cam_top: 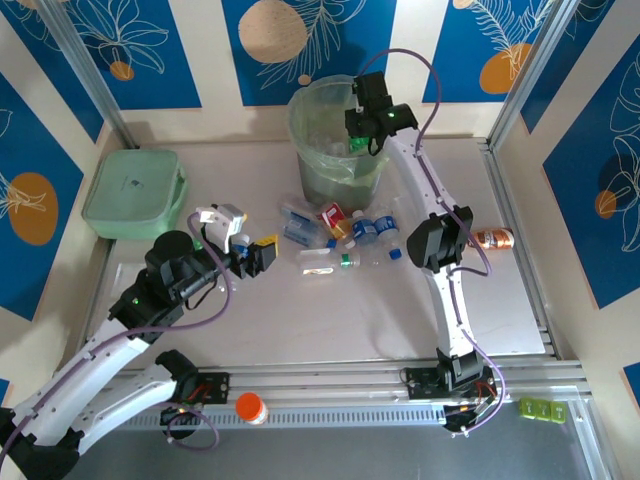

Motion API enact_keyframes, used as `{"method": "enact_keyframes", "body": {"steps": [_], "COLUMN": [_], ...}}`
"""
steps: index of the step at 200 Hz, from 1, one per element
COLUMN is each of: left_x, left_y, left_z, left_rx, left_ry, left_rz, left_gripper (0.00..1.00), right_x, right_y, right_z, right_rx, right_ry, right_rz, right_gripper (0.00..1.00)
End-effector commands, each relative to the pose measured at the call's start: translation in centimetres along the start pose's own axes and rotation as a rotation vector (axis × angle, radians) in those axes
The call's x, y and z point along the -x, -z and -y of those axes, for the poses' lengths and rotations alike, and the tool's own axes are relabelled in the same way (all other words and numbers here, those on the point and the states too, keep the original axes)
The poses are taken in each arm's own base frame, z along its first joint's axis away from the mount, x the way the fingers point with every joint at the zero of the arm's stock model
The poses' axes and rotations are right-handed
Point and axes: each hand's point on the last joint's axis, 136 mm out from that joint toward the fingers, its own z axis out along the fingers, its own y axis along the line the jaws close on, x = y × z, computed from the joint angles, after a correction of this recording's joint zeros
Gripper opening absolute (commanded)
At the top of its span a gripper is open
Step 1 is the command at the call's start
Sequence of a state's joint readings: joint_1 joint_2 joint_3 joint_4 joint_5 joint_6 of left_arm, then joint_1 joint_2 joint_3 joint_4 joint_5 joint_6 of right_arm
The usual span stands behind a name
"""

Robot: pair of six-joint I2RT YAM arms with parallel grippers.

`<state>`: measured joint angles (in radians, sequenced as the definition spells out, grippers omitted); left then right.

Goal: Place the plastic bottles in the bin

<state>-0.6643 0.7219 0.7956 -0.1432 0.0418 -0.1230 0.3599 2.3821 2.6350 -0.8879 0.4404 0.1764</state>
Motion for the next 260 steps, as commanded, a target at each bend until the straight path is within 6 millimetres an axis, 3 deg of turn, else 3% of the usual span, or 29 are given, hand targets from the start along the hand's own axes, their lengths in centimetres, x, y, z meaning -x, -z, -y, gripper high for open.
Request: {"method": "enact_keyframes", "body": {"steps": [1, 32, 59, 83, 120, 150, 172, 183, 206, 225, 260], "left_x": [0.2, 0.1, 0.1, 0.0, -0.2, -0.4, -0.7, -1.3, -3.0, -5.3, -10.0], "left_y": [0.3, 0.3, 0.2, 0.2, 0.0, -0.2, -0.2, -0.3, -0.6, -1.4, -1.8], "left_z": [-0.1, -0.1, -0.1, -0.2, -0.4, -0.8, -2.2, -3.7, -5.7, -6.4, -9.6], "left_rx": [0.014, 0.011, 0.011, 0.014, 0.026, 0.048, 0.133, 0.218, 0.345, 0.371, 0.452], "left_ry": [-0.017, -0.015, -0.016, -0.015, -0.014, -0.009, 0.014, 0.039, 0.098, 0.182, 0.346], "left_rz": [0.007, 0.006, 0.004, 0.003, -0.008, -0.018, -0.041, -0.084, -0.227, -0.361, -0.562], "left_gripper": [0.87, 0.88, 0.88, 0.88, 0.88, 0.88, 0.88, 0.89, 0.90, 0.90, 0.90], "right_x": [0.5, 0.8, 2.4, 4.7, 7.8, 7.8, 6.0, 3.8, -0.2, -3.4, -9.8], "right_y": [0.6, 1.3, 3.5, 6.7, 13.7, 19.1, 22.6, 23.5, 26.8, 29.3, 30.2], "right_z": [-0.2, -0.1, -0.1, -0.4, -1.8, -4.0, -6.2, -7.7, -9.0, -8.4, -7.0], "right_rx": [0.019, 0.021, 0.036, 0.060, 0.149, 0.221, 0.298, 0.342, 0.405, 0.443, 0.481], "right_ry": [-0.024, -0.018, -0.020, -0.020, -0.029, -0.015, -0.013, 0.006, 0.032, 0.027, 0.008], "right_rz": [0.009, 0.013, 0.058, 0.132, 0.247, 0.282, 0.268, 0.243, 0.276, 0.302, 0.214], "right_gripper": [0.24, 0.52, 0.64, 0.65, 0.64, 0.64, 0.63, 0.62, 0.62, 0.62, 0.62]}}
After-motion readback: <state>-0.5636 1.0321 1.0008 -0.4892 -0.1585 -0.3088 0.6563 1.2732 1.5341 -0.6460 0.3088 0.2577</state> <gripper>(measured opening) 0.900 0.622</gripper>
